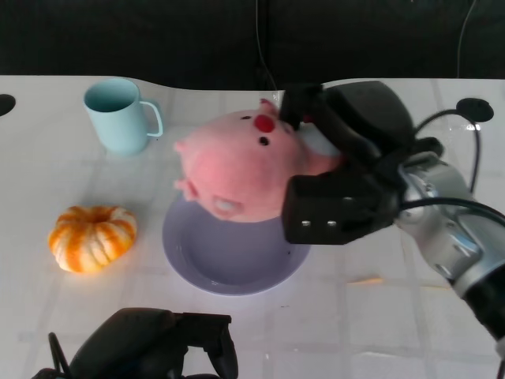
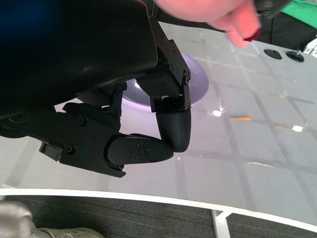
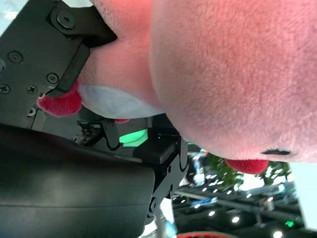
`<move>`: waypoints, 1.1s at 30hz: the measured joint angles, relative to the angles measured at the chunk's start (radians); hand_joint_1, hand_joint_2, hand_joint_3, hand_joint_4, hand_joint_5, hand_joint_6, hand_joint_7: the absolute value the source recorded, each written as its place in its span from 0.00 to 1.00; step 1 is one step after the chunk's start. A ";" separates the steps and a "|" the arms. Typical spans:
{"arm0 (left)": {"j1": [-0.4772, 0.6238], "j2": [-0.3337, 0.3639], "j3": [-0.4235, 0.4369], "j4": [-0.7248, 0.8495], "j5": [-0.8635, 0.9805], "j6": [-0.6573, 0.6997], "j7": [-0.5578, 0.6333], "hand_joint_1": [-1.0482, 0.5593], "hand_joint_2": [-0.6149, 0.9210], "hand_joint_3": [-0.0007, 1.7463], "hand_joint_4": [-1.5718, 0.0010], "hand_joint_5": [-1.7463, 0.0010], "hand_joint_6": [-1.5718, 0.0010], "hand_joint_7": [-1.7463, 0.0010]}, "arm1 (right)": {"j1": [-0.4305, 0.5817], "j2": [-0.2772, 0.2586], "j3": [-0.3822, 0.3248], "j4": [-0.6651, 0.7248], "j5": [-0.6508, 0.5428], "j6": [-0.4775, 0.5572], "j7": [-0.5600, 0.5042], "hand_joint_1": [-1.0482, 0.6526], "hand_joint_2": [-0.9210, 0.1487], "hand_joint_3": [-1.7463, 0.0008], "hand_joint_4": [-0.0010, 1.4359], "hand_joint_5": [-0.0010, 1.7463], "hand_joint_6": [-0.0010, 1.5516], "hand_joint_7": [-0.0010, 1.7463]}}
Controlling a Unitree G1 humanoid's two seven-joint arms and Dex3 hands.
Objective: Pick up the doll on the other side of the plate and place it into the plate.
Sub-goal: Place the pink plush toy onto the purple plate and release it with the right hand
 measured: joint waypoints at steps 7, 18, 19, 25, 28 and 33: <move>-0.004 -0.018 -0.017 -0.035 0.025 0.029 0.000 0.44 1.00 0.21 0.56 0.15 0.56 0.35 | -0.068 0.061 0.064 0.127 -0.028 -0.032 0.019 0.48 0.37 0.54 0.64 1.00 0.49 0.89; -0.004 -0.025 -0.036 -0.061 0.043 0.064 0.000 0.45 1.00 0.21 0.54 0.19 0.53 0.38 | -0.083 0.107 0.090 0.241 -0.006 -0.038 0.108 0.43 0.04 0.96 0.57 0.78 0.59 0.10; -0.005 -0.025 -0.038 -0.062 0.045 0.066 0.000 0.45 1.00 0.20 0.54 0.19 0.53 0.39 | -0.084 0.107 0.092 0.240 -0.005 -0.031 0.137 0.37 0.02 0.94 0.37 0.59 0.43 0.08; -0.009 -0.025 -0.040 -0.069 0.063 0.084 -0.001 0.46 1.00 0.19 0.53 0.20 0.52 0.39 | -0.084 0.085 0.107 0.177 -0.008 0.026 0.306 0.23 0.00 0.93 0.15 0.12 0.11 0.00; -0.011 -0.025 -0.040 -0.069 0.062 0.083 -0.001 0.46 1.00 0.19 0.52 0.20 0.52 0.40 | -0.078 0.073 0.107 0.133 -0.009 0.028 0.321 0.20 0.00 0.93 0.10 0.10 0.08 0.00; -0.011 -0.024 -0.040 -0.069 0.061 0.082 -0.001 0.46 1.00 0.19 0.53 0.20 0.52 0.41 | -0.053 0.033 0.107 0.047 -0.010 0.024 0.362 0.17 0.00 0.93 0.09 0.09 0.07 0.00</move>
